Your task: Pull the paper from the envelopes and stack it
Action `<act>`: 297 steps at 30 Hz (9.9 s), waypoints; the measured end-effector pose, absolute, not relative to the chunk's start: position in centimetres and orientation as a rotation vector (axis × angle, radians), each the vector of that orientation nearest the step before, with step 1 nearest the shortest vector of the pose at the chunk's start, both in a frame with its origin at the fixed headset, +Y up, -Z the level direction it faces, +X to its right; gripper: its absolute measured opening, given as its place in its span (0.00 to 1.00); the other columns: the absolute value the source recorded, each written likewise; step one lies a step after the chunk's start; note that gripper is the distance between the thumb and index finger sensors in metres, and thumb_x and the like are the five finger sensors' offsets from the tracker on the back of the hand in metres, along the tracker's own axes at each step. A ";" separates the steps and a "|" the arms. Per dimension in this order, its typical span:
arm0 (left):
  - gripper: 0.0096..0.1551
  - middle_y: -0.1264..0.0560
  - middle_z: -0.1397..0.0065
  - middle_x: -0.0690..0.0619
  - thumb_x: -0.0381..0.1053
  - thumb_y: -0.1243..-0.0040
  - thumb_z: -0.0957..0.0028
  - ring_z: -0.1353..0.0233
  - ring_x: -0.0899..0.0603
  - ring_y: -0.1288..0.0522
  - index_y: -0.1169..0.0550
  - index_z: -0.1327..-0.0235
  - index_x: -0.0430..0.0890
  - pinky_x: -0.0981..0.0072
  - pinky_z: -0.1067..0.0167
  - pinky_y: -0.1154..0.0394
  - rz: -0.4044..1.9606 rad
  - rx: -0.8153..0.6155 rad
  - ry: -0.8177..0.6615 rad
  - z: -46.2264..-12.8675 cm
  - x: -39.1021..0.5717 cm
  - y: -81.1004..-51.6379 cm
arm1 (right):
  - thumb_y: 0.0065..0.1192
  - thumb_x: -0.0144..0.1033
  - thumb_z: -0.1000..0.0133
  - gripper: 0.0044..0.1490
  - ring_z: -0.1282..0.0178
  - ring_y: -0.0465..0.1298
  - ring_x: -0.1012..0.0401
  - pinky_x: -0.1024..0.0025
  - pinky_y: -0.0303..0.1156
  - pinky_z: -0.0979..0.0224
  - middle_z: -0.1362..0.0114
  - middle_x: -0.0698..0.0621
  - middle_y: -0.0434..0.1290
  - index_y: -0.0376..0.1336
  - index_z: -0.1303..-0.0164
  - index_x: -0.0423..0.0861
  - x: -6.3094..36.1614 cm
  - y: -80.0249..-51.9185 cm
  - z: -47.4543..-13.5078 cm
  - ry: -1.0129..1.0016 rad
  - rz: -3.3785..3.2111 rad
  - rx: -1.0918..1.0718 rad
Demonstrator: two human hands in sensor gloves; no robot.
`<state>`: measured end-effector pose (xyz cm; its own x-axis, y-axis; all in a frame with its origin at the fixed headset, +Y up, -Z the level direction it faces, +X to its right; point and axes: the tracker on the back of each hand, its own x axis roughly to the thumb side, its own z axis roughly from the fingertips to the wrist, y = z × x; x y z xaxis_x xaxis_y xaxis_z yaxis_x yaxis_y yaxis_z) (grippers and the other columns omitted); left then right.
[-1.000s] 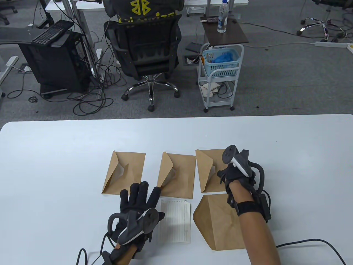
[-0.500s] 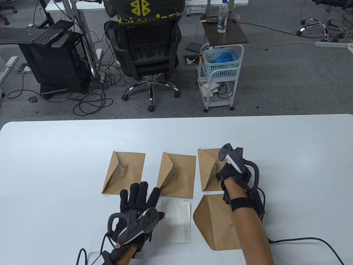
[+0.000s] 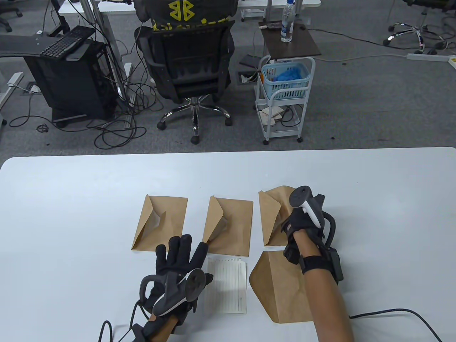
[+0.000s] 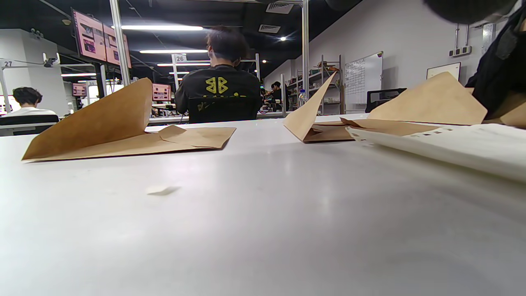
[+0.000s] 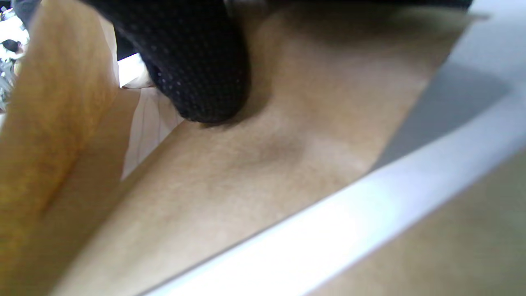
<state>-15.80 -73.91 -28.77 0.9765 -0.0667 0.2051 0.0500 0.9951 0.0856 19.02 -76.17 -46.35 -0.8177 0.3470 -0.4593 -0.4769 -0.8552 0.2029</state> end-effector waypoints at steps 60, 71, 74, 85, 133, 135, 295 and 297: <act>0.35 0.52 0.13 0.46 0.63 0.46 0.48 0.12 0.32 0.55 0.34 0.24 0.62 0.32 0.22 0.64 -0.157 0.256 -0.532 -25.8 -7.0 -72.4 | 0.63 0.31 0.44 0.29 0.62 0.91 0.58 0.70 0.89 0.60 0.44 0.40 0.81 0.63 0.32 0.44 21.2 -71.3 -27.4 0.019 2.117 0.337; 0.37 0.47 0.14 0.45 0.62 0.46 0.47 0.14 0.32 0.48 0.37 0.22 0.58 0.32 0.22 0.59 0.224 0.147 -0.464 -26.3 -9.3 -72.2 | 0.62 0.33 0.44 0.29 0.57 0.90 0.54 0.65 0.87 0.56 0.41 0.39 0.79 0.62 0.30 0.44 20.9 -73.2 -27.5 0.195 1.746 0.337; 0.37 0.46 0.14 0.45 0.62 0.47 0.47 0.14 0.32 0.47 0.35 0.23 0.57 0.32 0.22 0.58 0.327 0.134 -0.441 -26.4 -9.9 -71.9 | 0.61 0.34 0.43 0.28 0.55 0.89 0.53 0.63 0.86 0.53 0.40 0.43 0.80 0.63 0.31 0.46 20.7 -73.4 -27.6 0.227 1.699 0.365; 0.37 0.43 0.16 0.43 0.62 0.42 0.48 0.16 0.29 0.44 0.29 0.27 0.49 0.30 0.24 0.56 0.980 -0.177 -0.382 -27.7 -10.7 -73.2 | 0.60 0.33 0.43 0.28 0.50 0.87 0.51 0.59 0.83 0.49 0.36 0.45 0.78 0.62 0.31 0.51 18.4 -73.9 -27.4 0.320 1.635 0.544; 0.41 0.14 0.51 0.55 0.50 0.34 0.49 0.49 0.44 0.12 0.41 0.26 0.65 0.41 0.36 0.28 0.472 -0.140 -0.132 -30.3 -15.7 -73.4 | 0.64 0.38 0.43 0.25 0.54 0.89 0.52 0.59 0.84 0.52 0.44 0.43 0.83 0.69 0.37 0.44 28.6 -69.9 -28.1 -0.204 1.885 0.162; 0.36 0.13 0.52 0.55 0.49 0.34 0.48 0.49 0.44 0.12 0.36 0.27 0.65 0.40 0.36 0.28 0.427 -0.137 -0.153 -30.2 -15.2 -73.6 | 0.64 0.38 0.43 0.25 0.54 0.89 0.52 0.59 0.84 0.52 0.44 0.43 0.83 0.69 0.37 0.44 28.4 -70.0 -28.1 -0.200 1.898 0.166; 0.51 0.55 0.13 0.43 0.68 0.41 0.51 0.13 0.31 0.52 0.50 0.18 0.60 0.32 0.21 0.60 0.033 -0.057 -0.046 -36.4 -15.3 -71.9 | 0.56 0.62 0.44 0.54 0.16 0.45 0.31 0.23 0.43 0.25 0.15 0.31 0.41 0.42 0.15 0.47 23.1 -72.4 -28.1 -0.203 3.046 0.400; 0.52 0.52 0.13 0.43 0.69 0.40 0.52 0.13 0.31 0.51 0.49 0.18 0.58 0.31 0.21 0.58 0.002 -0.085 -0.024 -37.6 -14.6 -72.3 | 0.56 0.62 0.44 0.54 0.16 0.45 0.31 0.24 0.43 0.25 0.16 0.31 0.41 0.43 0.15 0.46 23.1 -72.4 -28.1 -0.203 3.047 0.400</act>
<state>-14.58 -72.30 -37.60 0.9997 0.0028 0.0239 -0.0007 0.9964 -0.0846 23.12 -72.40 -28.06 -0.9644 0.0442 0.2609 -0.0784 -0.9894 -0.1222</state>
